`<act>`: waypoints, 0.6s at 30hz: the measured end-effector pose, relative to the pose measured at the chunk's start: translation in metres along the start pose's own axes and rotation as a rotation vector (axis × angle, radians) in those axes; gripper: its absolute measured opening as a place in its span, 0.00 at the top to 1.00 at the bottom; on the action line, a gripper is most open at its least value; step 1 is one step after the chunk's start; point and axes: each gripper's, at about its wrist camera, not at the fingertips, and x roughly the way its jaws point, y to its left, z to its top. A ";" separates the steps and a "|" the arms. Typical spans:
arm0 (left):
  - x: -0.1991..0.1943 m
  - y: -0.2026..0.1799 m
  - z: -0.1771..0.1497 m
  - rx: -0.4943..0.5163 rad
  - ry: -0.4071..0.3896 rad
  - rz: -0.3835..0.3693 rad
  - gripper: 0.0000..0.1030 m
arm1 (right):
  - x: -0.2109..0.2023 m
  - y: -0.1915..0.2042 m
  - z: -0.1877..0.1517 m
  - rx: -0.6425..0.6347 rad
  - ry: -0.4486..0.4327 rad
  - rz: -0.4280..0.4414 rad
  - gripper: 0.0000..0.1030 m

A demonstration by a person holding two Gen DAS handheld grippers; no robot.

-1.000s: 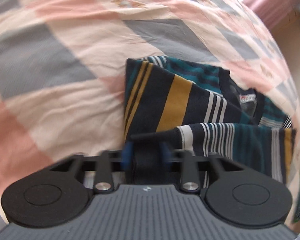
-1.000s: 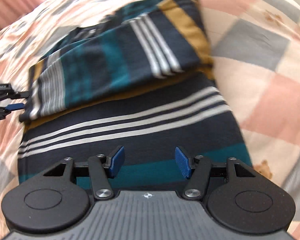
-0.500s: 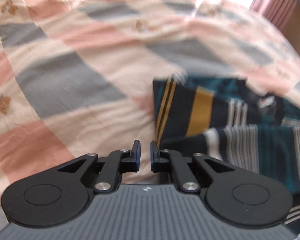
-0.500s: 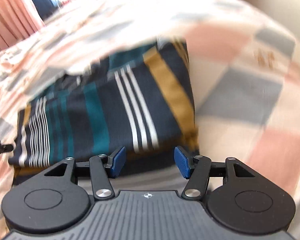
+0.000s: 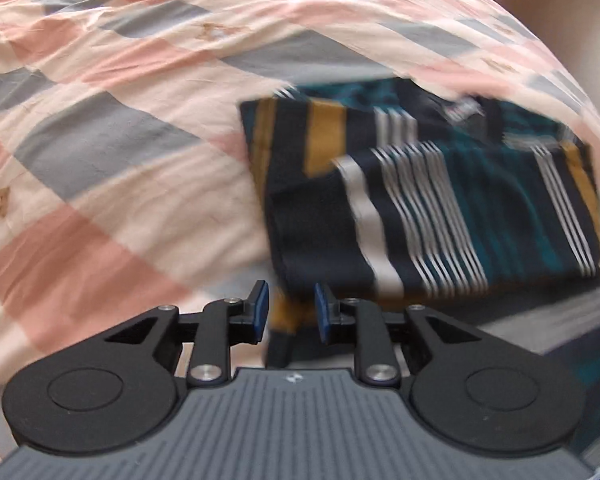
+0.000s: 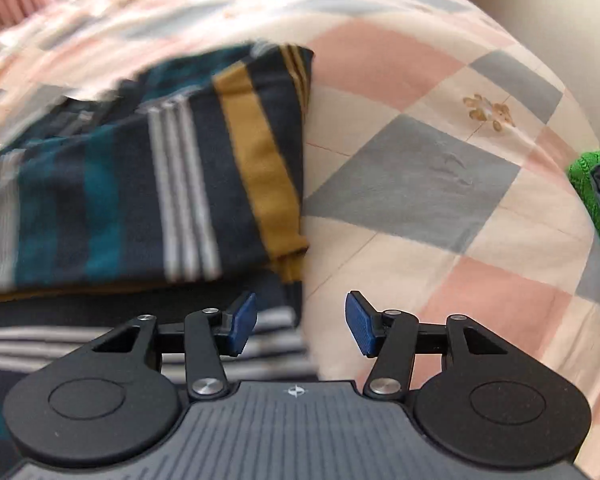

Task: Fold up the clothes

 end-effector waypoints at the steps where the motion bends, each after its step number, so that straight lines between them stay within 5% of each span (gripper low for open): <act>1: -0.002 -0.003 -0.010 0.009 0.022 -0.019 0.81 | -0.005 0.003 -0.012 -0.005 0.020 0.007 0.51; 6: -0.019 -0.018 -0.089 0.132 0.120 -0.005 0.81 | -0.012 -0.002 -0.087 0.015 0.175 -0.072 0.51; 12: -0.061 -0.007 -0.167 0.137 0.229 0.018 0.81 | -0.036 -0.037 -0.152 0.075 0.329 -0.097 0.49; 14: -0.084 -0.005 -0.176 0.100 0.191 0.024 0.82 | -0.047 -0.042 -0.155 0.075 0.309 -0.103 0.49; 18: -0.119 -0.022 -0.176 0.079 0.063 0.000 0.82 | -0.073 -0.026 -0.139 -0.009 0.116 0.003 0.50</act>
